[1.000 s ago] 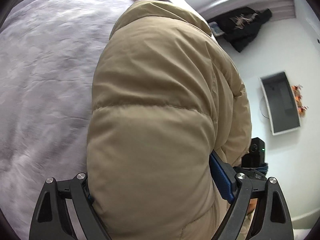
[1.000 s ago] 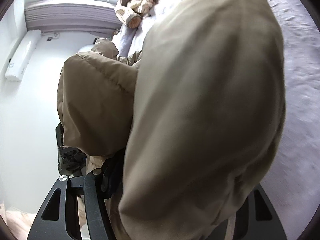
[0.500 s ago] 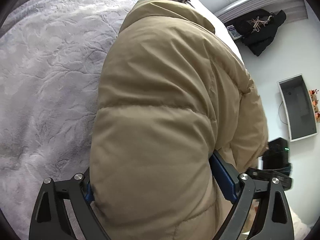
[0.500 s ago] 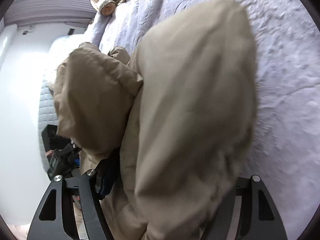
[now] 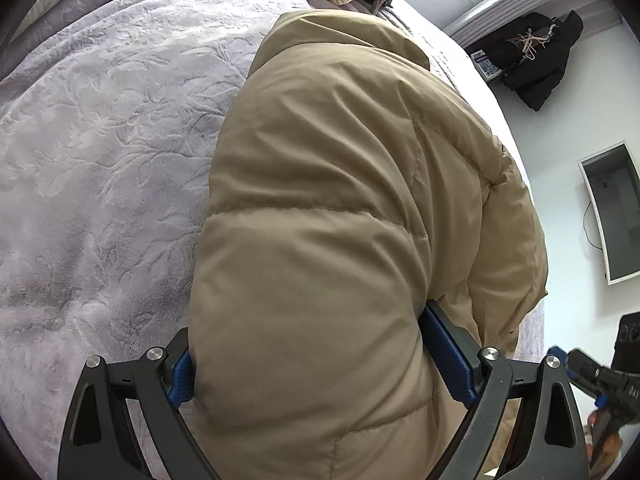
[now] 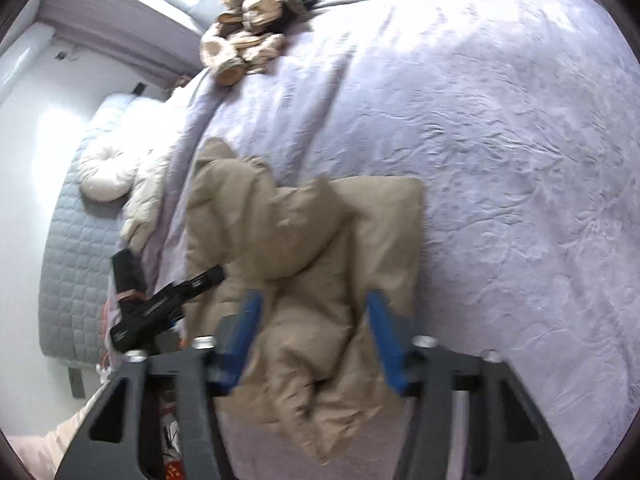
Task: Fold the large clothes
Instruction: 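Grasp the bundle edge with both tools and lay it flat on the bed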
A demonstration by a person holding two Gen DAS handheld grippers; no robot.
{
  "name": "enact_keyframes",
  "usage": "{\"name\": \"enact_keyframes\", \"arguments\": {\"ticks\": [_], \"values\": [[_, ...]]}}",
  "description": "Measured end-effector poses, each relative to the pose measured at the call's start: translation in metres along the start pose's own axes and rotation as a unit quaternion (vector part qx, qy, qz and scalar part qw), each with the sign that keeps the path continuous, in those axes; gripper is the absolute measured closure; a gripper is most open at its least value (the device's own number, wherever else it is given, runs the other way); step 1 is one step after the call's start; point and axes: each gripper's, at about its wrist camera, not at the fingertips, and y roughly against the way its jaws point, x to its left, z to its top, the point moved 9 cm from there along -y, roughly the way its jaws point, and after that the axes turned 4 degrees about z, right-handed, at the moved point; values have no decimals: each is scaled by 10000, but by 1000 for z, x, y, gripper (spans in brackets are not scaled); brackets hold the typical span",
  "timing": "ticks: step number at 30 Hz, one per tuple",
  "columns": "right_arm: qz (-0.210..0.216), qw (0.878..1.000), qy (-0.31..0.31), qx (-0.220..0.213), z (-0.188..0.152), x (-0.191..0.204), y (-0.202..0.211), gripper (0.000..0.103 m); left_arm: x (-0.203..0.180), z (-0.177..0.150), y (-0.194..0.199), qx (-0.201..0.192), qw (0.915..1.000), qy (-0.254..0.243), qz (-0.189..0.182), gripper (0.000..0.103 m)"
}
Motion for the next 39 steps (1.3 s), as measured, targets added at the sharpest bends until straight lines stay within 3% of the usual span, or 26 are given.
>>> {"name": "enact_keyframes", "arguments": {"ticks": [4,7,9,13,16,19,21,24,30,39], "values": [[72,9998,-50,174,-13,48,-54,74,-7,-1,1,-3,9999,4,108,8],[-80,9990,35,444,-33,52,-82,79,-7,2,13,-10,9994,-65,336,8],[-416,9973,194,579,-45,44,-92,79,-15,9,35,-284,9982,-258,456,8],[-805,9937,351,704,-56,27,-105,79,-69,29,75,-800,9911,-1064,11,8],[-788,9938,255,743,-60,18,-112,79,-119,35,66,-663,9821,-1706,-440,8],[-891,9931,269,711,-60,14,-115,79,-149,39,28,-275,9813,-1781,-672,8],[-967,9926,282,684,-62,13,-116,79,-157,44,0,-50,9845,-1676,-516,8],[-1112,9913,257,654,-62,4,-121,79,-158,52,-37,86,9865,-1634,10,8],[-1026,9933,5,523,-53,-13,-137,72,-147,52,-82,78,9778,-1937,790,8],[-1019,9929,50,604,-50,-24,-154,68,-142,53,-91,19,9745,-2012,992,8]]}}
